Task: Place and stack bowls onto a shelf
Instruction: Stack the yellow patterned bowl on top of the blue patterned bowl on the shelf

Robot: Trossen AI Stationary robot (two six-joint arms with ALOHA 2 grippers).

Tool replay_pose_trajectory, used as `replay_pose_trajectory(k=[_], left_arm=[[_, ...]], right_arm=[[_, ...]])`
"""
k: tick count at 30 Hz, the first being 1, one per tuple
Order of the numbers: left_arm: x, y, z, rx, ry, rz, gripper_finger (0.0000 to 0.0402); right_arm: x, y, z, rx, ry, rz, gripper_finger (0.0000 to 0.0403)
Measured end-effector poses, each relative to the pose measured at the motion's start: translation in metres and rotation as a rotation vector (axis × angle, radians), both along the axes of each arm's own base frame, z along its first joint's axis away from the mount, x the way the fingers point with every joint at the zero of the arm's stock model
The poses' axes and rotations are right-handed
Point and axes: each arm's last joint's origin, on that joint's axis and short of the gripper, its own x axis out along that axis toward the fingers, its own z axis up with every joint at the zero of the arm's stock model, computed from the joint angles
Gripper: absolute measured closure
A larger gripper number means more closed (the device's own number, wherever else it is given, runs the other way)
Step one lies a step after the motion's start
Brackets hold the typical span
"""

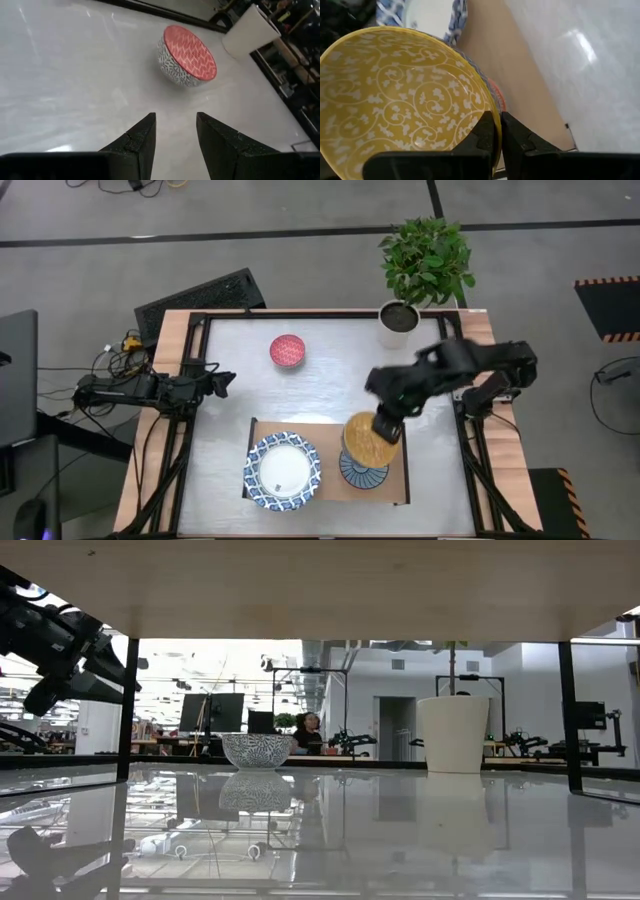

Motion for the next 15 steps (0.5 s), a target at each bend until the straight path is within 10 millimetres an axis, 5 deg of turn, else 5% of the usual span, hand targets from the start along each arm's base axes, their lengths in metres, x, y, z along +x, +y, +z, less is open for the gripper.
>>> replay_pose_trajectory(k=[8,15], left_arm=[[0.0,-0.002,-0.002,-0.046,0.02,-0.066,0.0273],[0.0,-0.002,-0.002,-0.061,0.01,-0.061,0.0273]], right_arm=[[0.03,0.027,-0.033,-0.053,0.101,0.093,0.0368],[0.033,0.04,-0.046,-0.089,0.176,0.152,0.0368]])
